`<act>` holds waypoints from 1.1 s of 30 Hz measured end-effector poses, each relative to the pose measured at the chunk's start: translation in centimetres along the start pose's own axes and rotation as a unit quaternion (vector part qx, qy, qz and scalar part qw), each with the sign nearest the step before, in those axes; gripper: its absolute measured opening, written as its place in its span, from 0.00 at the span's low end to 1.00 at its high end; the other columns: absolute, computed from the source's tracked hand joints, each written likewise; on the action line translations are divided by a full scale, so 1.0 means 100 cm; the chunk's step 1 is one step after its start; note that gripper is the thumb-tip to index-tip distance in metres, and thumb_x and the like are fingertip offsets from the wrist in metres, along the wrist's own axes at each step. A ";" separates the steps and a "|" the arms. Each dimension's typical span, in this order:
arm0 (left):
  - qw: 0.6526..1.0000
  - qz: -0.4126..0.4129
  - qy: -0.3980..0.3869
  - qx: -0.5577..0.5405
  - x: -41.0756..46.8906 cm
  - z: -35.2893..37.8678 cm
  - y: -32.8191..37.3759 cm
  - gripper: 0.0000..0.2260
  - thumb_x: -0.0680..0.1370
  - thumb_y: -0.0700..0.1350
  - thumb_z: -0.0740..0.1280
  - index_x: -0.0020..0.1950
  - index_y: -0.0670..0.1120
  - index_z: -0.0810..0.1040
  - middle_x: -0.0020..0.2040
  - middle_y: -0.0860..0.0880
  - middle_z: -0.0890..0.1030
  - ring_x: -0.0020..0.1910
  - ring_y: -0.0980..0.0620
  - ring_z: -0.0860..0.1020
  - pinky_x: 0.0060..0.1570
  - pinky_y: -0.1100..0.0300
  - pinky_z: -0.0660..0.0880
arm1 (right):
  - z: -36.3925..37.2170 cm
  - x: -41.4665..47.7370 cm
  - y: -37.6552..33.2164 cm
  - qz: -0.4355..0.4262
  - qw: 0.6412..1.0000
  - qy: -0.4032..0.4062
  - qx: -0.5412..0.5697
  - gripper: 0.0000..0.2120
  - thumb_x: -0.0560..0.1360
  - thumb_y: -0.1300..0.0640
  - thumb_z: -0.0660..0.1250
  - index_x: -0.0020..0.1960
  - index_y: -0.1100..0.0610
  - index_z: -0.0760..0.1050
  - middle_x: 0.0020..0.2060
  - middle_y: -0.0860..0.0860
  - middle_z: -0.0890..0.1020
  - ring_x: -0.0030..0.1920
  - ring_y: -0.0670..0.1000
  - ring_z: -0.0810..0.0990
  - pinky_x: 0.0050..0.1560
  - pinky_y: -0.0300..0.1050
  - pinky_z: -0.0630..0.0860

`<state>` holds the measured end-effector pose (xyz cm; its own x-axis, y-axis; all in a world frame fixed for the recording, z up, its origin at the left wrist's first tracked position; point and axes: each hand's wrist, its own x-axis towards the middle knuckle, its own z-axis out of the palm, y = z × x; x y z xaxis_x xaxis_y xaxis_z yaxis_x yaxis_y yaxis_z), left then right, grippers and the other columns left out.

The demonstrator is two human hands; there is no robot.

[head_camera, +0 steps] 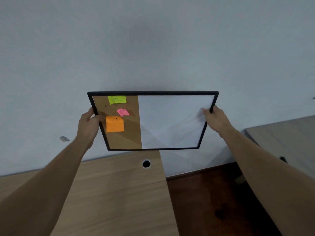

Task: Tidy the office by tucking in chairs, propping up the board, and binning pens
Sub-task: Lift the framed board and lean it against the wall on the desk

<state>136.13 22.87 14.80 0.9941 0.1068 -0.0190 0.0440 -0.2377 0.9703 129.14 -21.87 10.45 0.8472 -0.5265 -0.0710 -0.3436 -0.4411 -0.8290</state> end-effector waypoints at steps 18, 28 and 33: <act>0.994 0.077 -0.077 -0.012 -0.132 0.288 0.129 0.20 0.77 0.38 0.61 0.53 0.59 0.87 0.54 0.61 0.86 0.56 0.55 0.79 0.52 0.64 0.72 | -0.375 -0.023 0.117 -0.018 0.992 0.118 0.043 0.25 0.80 0.36 0.64 0.69 0.52 0.77 0.62 0.50 0.83 0.61 0.55 0.82 0.64 0.54 0.77; 0.988 0.075 -0.136 -0.001 -0.131 0.440 0.162 0.20 0.75 0.43 0.63 0.56 0.61 0.89 0.56 0.58 0.88 0.60 0.54 0.81 0.64 0.56 0.74 | -0.490 0.023 0.206 0.018 0.983 0.168 0.077 0.27 0.77 0.35 0.66 0.69 0.50 0.76 0.65 0.49 0.80 0.60 0.53 0.82 0.61 0.51 0.78; 0.985 0.056 -0.161 -0.005 -0.109 0.520 0.158 0.21 0.74 0.44 0.64 0.57 0.63 0.89 0.53 0.57 0.87 0.56 0.55 0.80 0.64 0.58 0.74 | -0.524 0.075 0.248 0.035 0.981 0.173 0.086 0.26 0.79 0.38 0.68 0.70 0.52 0.75 0.65 0.50 0.80 0.62 0.53 0.82 0.62 0.50 0.77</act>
<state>131.18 -32.24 17.76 0.9725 -0.2324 0.0149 -0.0677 -0.2209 0.9730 105.71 -74.86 18.44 0.6259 -0.7791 0.0366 -0.2976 -0.2819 -0.9121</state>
